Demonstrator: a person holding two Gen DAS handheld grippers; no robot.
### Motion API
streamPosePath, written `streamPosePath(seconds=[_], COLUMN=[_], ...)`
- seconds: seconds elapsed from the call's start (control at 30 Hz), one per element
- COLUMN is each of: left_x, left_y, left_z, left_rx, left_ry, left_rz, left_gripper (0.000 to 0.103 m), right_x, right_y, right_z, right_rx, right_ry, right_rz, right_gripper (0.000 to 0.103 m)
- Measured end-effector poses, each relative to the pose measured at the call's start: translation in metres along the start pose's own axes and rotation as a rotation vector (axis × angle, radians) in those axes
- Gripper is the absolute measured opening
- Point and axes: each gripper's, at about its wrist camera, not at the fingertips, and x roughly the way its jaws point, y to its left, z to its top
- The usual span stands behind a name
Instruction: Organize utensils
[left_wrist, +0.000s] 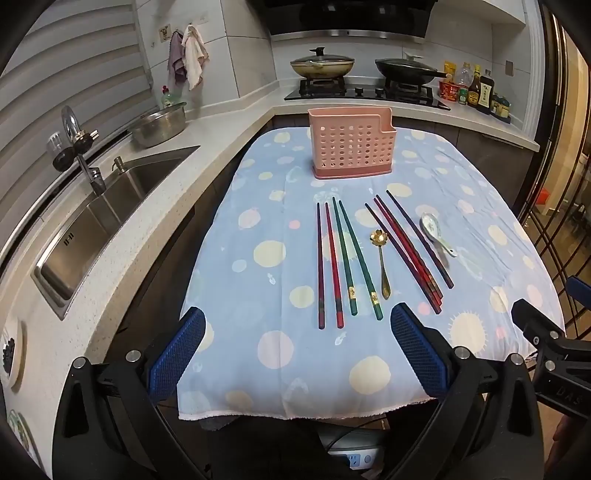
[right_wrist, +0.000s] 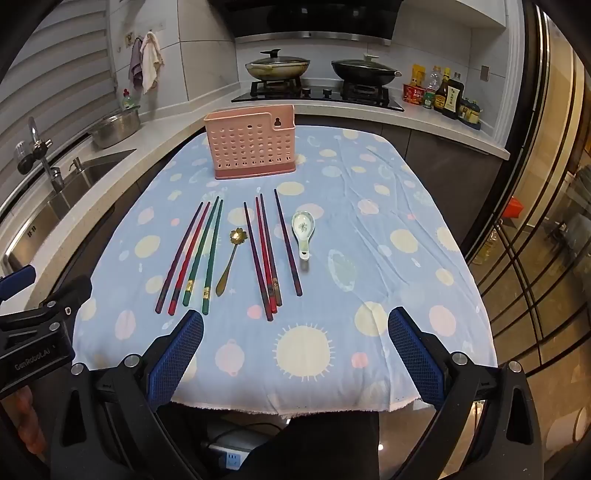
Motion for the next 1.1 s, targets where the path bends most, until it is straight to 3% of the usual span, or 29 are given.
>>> streamPosePath(seconds=[1.1], left_x=[0.006], left_y=[-0.001], left_z=[0.001], left_rx=[0.025], left_ry=[0.006], left_rz=[0.02], left_gripper=[0.096], right_x=[-0.001], right_y=[-0.002], right_z=[0.003], right_rx=[-0.002], right_ry=[0.005], right_rz=[-0.005], right_gripper=[0.096])
